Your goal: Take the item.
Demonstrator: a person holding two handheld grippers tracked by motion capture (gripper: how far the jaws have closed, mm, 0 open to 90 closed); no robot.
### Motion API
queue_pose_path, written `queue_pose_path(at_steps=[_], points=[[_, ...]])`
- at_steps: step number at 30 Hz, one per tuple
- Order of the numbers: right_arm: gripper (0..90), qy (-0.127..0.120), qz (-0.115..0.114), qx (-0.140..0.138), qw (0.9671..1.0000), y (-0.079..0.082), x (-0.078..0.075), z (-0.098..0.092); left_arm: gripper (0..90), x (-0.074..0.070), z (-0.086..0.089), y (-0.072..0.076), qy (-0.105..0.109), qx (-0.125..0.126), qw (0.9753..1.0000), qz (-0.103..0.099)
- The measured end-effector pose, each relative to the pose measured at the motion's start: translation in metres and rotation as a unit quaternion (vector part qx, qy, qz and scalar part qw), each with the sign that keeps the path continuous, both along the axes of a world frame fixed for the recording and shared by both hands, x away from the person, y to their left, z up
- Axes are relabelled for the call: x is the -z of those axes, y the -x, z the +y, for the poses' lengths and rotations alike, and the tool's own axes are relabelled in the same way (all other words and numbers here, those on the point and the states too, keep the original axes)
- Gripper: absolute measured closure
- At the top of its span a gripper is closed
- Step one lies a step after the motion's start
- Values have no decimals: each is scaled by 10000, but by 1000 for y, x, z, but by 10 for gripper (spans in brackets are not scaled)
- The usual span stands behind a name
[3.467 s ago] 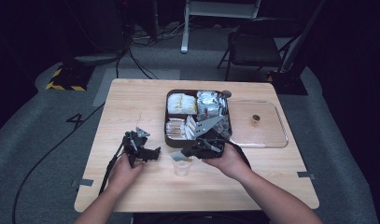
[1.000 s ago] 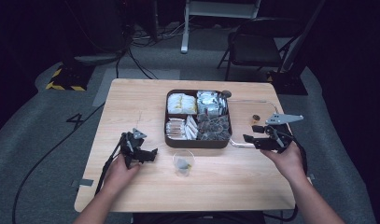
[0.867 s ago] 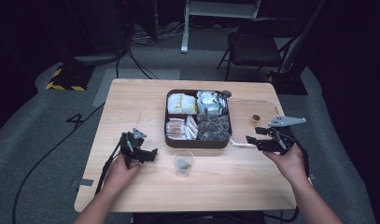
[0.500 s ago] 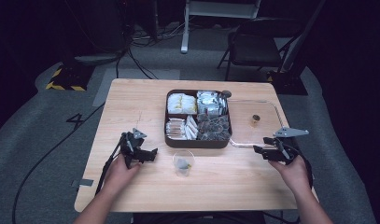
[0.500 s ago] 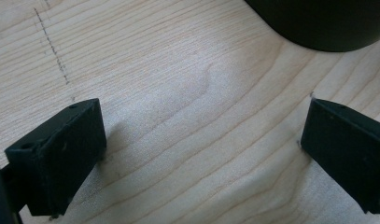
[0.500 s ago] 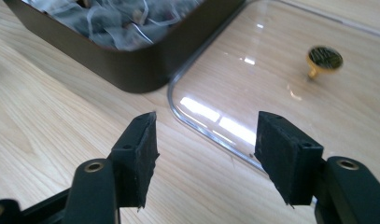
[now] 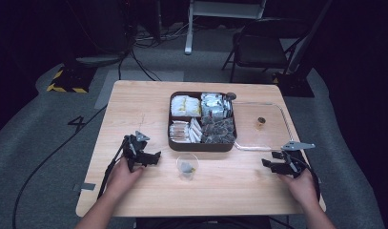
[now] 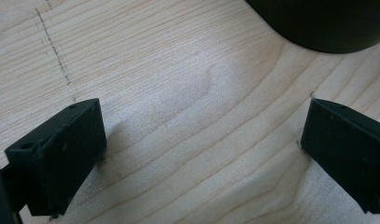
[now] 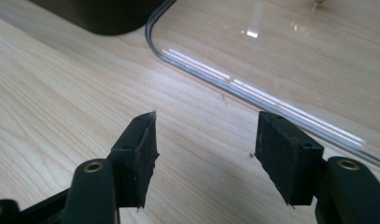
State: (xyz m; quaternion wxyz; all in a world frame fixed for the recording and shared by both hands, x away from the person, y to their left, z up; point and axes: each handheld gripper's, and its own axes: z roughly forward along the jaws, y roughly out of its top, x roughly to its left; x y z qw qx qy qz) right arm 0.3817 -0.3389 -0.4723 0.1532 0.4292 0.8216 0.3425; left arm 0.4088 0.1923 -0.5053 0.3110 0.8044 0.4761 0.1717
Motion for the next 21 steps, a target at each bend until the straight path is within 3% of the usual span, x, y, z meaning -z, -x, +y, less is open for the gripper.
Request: queue_pose_path(at_steps=[11, 21], points=[[369, 293, -194, -389, 9986, 5, 13, 8, 4, 0, 0, 0, 0, -2, 10000, -1], [321, 131, -190, -368, 9991, 4, 24, 12, 3, 0, 0, 0, -1, 0, 10000, 2]])
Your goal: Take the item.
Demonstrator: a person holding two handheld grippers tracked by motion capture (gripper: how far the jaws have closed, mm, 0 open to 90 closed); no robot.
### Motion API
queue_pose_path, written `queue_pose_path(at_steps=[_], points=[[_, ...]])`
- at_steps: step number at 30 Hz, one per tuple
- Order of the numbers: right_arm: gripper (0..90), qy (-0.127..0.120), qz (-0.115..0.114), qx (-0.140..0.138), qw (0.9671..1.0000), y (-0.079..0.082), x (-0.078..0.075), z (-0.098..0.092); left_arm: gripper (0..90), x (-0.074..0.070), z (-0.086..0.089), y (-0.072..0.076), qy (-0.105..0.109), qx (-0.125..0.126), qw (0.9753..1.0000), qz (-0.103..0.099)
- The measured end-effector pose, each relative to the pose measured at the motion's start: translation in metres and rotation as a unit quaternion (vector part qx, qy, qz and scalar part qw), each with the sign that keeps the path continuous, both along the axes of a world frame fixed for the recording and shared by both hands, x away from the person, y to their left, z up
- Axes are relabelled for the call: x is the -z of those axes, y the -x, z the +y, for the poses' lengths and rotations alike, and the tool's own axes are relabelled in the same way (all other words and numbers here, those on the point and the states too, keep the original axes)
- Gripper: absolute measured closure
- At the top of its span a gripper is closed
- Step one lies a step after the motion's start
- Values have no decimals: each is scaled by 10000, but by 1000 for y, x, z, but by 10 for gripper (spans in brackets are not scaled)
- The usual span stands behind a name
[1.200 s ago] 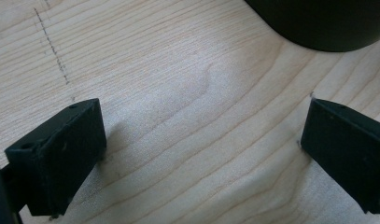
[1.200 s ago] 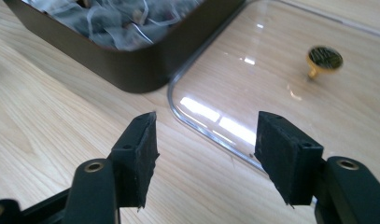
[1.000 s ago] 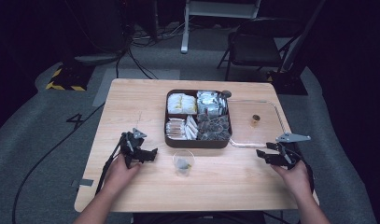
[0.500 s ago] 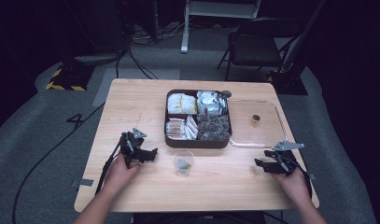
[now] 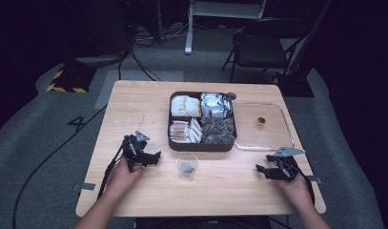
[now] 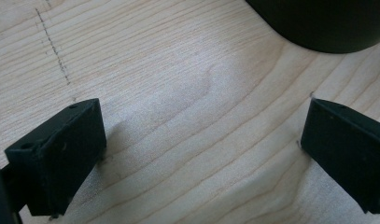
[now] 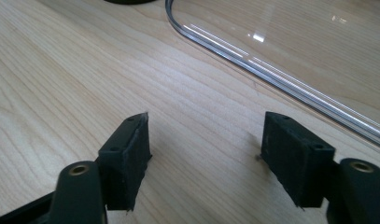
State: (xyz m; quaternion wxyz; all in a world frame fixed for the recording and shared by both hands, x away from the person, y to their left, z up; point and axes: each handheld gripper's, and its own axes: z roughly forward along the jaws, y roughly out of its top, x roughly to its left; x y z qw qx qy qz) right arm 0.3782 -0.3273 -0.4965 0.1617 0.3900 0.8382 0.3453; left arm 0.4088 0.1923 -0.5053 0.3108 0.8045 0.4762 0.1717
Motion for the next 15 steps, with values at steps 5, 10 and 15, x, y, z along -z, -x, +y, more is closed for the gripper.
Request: queue_pose_path(at_steps=[5, 10, 15], points=[[166, -112, -190, -41, 9997, 1, 6, -1, 4, 0, 0, 0, -2, 0, 10000, -2], [156, -125, -202, -101, 9997, 1, 8, -1, 3, 0, 0, 0, -2, -1, 10000, -5], [155, -121, -205, -97, 9997, 1, 8, -1, 4, 0, 0, 0, -2, -1, 10000, -3]])
